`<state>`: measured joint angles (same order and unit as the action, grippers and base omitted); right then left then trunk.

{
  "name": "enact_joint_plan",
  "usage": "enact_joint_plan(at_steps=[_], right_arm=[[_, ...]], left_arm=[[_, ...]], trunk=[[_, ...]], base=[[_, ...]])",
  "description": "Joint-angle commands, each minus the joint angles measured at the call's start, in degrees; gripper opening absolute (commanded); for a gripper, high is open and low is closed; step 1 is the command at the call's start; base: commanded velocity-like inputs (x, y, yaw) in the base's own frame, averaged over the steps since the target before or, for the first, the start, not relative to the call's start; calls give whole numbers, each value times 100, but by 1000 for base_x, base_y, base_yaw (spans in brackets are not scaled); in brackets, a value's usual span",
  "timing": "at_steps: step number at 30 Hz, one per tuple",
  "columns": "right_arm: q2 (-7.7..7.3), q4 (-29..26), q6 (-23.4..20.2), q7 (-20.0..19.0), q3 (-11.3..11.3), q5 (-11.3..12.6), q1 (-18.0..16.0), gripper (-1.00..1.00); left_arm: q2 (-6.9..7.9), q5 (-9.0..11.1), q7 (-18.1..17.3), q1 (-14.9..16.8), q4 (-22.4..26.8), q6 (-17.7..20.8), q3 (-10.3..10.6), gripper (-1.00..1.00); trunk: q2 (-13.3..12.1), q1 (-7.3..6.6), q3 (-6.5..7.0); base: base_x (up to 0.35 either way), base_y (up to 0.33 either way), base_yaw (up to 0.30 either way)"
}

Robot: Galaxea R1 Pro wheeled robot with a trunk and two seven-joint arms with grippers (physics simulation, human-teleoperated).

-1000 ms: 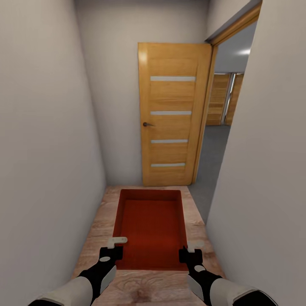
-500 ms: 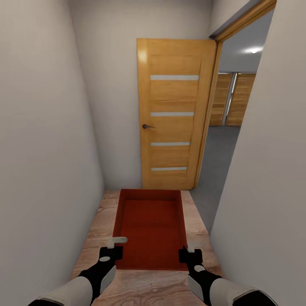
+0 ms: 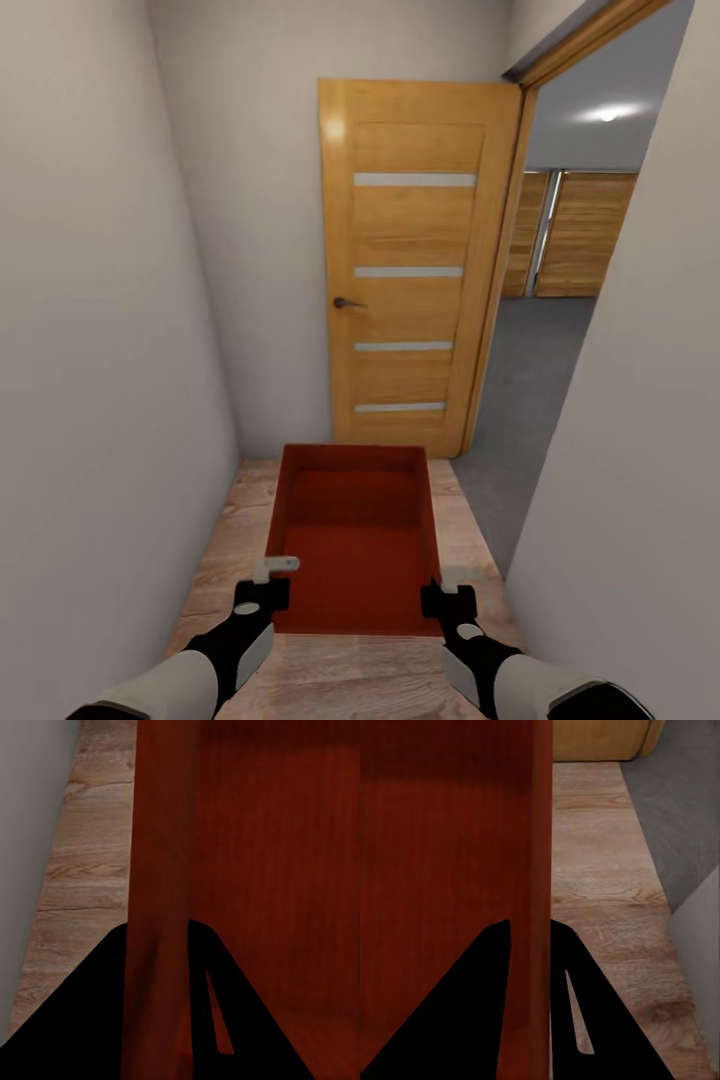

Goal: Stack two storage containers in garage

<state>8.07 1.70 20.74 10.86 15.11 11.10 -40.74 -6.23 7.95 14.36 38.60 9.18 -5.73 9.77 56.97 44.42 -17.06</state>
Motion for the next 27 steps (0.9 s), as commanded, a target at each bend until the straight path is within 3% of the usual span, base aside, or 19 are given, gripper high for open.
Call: enact_joint_plan(at_steps=[1,22,27], right_arm=[[-77,6,-9,-84,-220,-117,-4,-100],[-68,6,-9,-35,-219,-184,-4,-100],[-68,5,-9,-36,-220,-191,-4,-100]], left_arm=[[490,523,14,11,20,2,-239,-100],[498,523,14,14,2,2,-239,-100],[499,523,14,13,-18,2,-239,-100]], trunk=[[4,4,-7],[4,4,-7],[4,4,-7]], base=[[324,0,0],[324,3,0],[311,120,-134]])
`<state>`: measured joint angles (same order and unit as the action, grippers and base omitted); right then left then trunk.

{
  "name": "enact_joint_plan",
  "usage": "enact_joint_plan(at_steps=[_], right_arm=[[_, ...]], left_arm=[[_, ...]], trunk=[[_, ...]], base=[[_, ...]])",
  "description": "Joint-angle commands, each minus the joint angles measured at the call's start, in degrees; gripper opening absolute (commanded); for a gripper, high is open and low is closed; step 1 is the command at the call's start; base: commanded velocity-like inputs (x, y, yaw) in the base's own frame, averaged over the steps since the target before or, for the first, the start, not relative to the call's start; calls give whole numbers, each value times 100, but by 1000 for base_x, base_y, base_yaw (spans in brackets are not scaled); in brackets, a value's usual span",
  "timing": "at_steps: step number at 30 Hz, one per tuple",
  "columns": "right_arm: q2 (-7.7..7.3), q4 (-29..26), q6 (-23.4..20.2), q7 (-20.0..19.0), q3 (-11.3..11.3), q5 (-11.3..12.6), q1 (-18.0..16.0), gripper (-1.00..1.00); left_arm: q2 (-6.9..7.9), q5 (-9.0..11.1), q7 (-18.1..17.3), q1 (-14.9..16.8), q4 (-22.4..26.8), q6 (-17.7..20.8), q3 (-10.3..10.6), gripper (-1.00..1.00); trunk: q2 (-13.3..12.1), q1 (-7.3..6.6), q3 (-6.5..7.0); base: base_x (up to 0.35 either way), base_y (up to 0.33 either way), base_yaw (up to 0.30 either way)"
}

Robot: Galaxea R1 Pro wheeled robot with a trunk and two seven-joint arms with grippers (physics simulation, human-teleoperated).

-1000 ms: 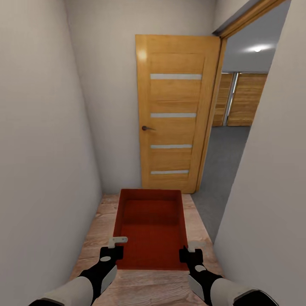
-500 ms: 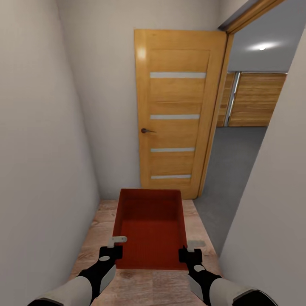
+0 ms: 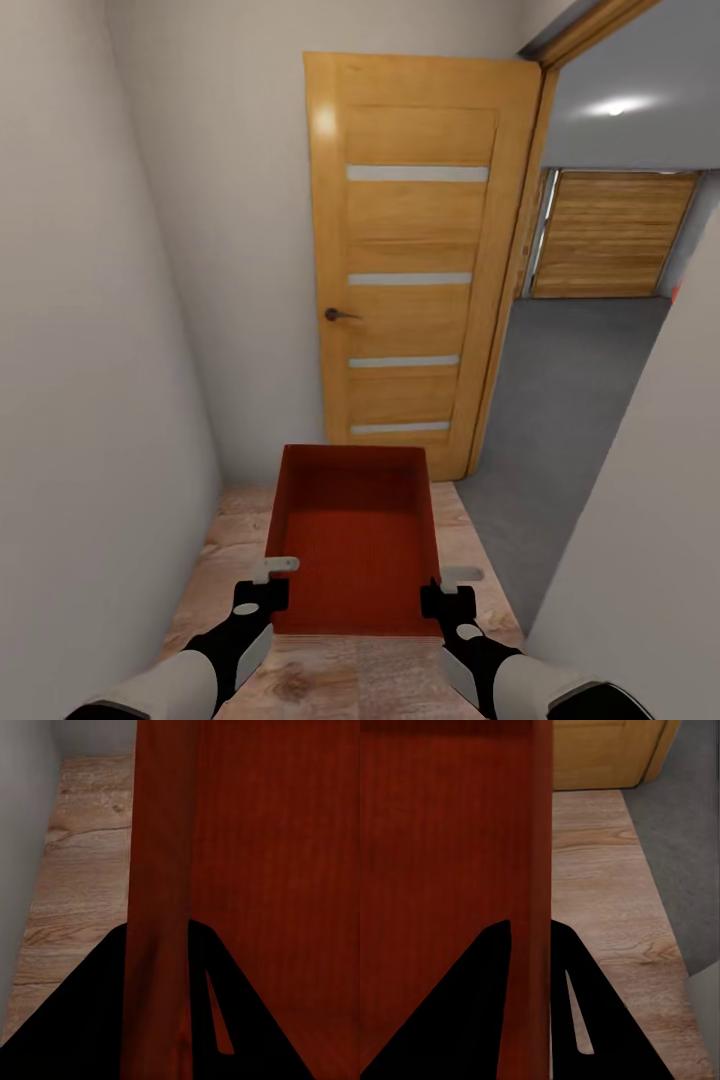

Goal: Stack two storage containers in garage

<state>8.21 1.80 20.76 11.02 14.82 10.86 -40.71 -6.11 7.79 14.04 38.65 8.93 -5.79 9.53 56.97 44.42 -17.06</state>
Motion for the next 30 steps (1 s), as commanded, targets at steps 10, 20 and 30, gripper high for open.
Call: enact_joint_plan(at_steps=[10,20,30], right_arm=[[-91,-4,-14,-53,-197,-106,-7,-100],[-92,-4,-19,-50,-198,-102,-7,-100],[-92,-5,-17,-54,-198,-102,-7,-100]], left_arm=[[482,547,83,9,-8,8,-221,-100],[480,548,90,11,10,8,-223,-100],[480,548,82,9,19,8,-223,-100]], trunk=[[5,4,-7],[5,4,-7],[5,4,-7]], base=[[116,75,-278],[93,204,-292],[147,294,-292]])
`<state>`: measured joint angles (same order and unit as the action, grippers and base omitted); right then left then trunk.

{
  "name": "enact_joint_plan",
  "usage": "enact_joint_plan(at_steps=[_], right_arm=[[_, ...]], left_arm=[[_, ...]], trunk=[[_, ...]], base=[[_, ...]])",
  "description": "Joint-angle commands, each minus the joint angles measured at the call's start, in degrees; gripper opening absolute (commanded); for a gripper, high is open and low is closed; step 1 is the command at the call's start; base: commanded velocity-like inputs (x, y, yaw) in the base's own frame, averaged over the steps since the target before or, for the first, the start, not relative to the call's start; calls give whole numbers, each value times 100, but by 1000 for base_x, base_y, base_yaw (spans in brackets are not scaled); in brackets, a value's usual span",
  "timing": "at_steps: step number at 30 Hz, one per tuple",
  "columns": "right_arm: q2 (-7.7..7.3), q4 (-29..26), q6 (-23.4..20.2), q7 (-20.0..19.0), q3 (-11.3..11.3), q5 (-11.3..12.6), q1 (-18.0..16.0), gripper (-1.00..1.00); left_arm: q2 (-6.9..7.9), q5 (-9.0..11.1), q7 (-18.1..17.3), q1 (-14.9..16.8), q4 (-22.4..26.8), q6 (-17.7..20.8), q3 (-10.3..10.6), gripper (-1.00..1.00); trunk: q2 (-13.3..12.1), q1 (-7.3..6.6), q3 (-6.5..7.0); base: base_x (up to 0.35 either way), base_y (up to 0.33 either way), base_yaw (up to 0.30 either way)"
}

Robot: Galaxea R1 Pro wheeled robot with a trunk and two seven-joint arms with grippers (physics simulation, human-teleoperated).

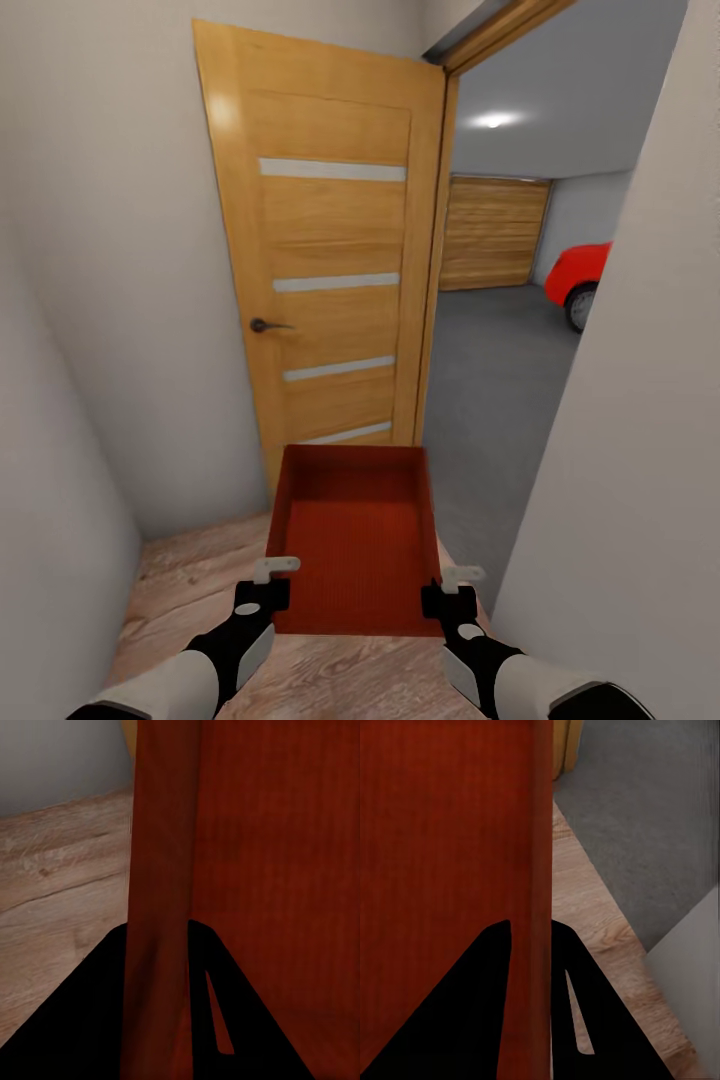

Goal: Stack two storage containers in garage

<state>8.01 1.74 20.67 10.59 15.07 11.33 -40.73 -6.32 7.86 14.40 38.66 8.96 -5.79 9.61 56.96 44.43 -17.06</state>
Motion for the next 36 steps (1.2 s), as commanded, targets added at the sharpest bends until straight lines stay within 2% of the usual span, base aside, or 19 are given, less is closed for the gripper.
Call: enact_joint_plan(at_steps=[1,16,36], right_arm=[[-71,1,-7,-10,-223,-149,-5,-100],[-71,2,-5,-13,-224,-149,-5,-100],[-71,-1,-8,-8,-224,-149,-5,-100]], left_arm=[[500,542,45,8,17,7,-231,-100],[492,542,45,7,42,7,-231,-100],[500,542,45,8,50,7,-231,-100]], trunk=[[5,2,-7],[5,2,-7],[5,2,-7]], base=[[158,295,-292],[193,290,-292],[283,220,-277]])
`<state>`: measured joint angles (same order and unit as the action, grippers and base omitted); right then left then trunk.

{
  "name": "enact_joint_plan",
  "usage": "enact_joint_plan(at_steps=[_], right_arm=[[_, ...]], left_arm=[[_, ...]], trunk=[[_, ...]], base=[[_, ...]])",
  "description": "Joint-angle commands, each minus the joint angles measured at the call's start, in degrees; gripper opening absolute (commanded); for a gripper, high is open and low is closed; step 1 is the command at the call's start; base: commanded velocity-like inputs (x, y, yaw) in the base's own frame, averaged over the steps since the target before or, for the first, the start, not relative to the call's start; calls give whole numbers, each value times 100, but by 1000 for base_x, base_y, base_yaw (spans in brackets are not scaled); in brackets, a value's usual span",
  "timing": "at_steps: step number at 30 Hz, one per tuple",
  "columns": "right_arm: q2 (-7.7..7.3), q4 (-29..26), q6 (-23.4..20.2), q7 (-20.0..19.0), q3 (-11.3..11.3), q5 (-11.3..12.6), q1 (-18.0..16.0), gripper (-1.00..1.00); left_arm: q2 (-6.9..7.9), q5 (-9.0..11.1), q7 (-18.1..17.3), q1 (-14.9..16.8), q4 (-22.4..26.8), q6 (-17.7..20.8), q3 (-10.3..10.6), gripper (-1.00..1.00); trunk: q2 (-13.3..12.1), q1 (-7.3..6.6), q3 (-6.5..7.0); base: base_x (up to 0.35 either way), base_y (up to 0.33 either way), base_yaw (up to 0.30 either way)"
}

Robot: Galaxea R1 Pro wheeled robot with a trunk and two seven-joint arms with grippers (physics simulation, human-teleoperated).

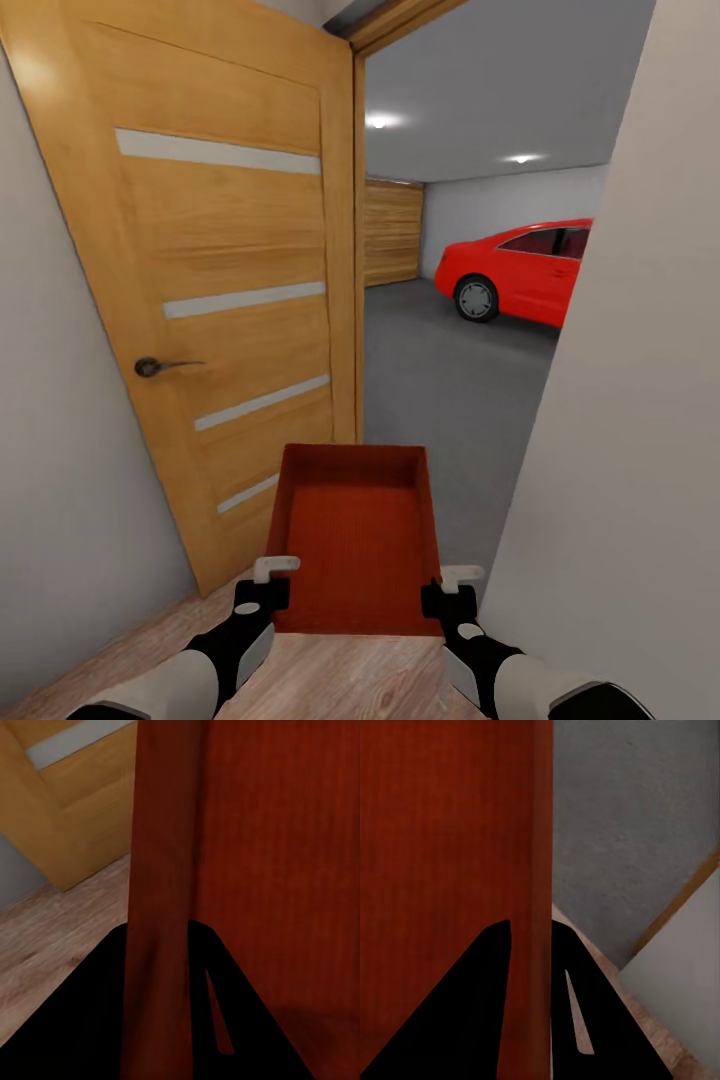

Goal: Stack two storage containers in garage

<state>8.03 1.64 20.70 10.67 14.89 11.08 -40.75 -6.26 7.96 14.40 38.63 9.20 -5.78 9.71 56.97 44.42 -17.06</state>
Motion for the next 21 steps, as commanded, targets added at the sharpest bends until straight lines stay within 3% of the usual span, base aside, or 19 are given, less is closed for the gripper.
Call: enact_joint_plan(at_steps=[1,13,21], right_arm=[[-74,9,-12,-14,-206,-119,-3,-100],[-70,11,-13,-9,-206,-115,-3,-100],[-73,5,-13,-3,-206,-107,-3,-100]], left_arm=[[494,531,45,12,27,7,-241,-100],[487,531,45,10,29,7,-241,-100],[485,531,45,9,29,7,-241,-100]], trunk=[[5,4,-7],[5,4,-7],[5,4,-7]], base=[[291,205,-62],[291,205,-22],[292,205,-262]])
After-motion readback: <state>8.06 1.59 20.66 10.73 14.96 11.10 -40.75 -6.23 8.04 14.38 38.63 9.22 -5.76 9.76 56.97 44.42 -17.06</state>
